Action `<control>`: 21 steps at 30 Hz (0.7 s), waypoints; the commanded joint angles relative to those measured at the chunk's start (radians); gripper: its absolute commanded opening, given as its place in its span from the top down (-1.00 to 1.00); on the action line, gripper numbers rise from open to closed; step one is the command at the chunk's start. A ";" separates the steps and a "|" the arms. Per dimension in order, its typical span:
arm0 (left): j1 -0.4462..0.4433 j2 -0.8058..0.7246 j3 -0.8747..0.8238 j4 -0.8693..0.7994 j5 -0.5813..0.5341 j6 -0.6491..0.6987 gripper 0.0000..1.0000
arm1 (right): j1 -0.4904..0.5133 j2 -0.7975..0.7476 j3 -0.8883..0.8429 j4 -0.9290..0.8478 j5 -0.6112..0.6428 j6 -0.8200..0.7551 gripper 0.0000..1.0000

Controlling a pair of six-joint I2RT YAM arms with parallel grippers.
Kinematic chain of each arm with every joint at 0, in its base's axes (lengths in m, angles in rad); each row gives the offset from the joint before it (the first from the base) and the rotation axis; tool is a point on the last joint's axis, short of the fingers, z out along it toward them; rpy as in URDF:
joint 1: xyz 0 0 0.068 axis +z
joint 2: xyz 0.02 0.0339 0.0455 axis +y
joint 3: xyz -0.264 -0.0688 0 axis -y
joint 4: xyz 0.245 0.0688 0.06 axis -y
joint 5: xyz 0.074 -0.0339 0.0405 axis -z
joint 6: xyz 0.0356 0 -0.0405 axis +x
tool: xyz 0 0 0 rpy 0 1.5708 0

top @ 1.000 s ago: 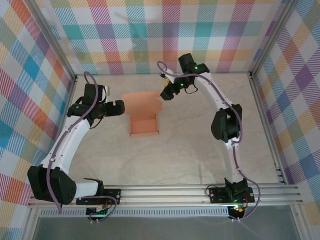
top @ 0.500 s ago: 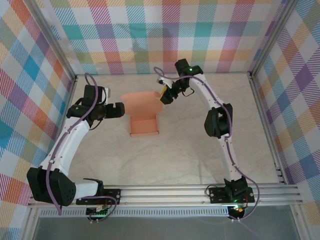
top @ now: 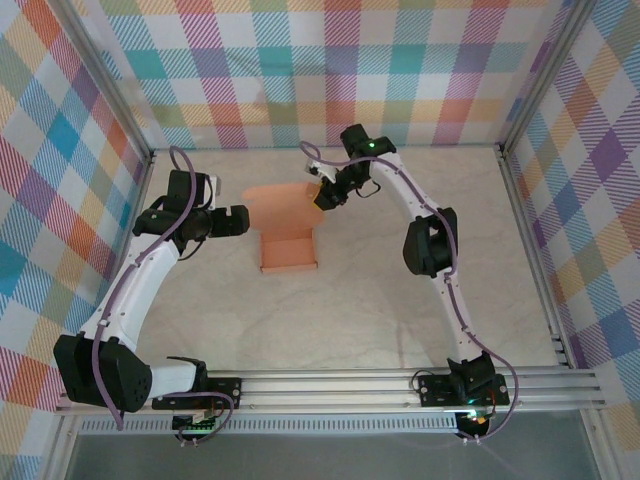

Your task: Fold the paper box

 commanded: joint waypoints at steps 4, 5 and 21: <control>0.015 0.002 -0.006 -0.024 -0.002 0.021 -0.92 | 0.004 -0.008 0.022 -0.032 0.012 -0.074 0.88; 0.014 0.001 -0.006 -0.022 0.001 0.020 -0.92 | 0.004 -0.017 0.008 -0.031 0.016 -0.083 0.96; 0.013 -0.040 -0.021 0.039 0.157 0.130 -0.97 | 0.008 -0.390 -0.565 0.339 0.098 -0.084 1.00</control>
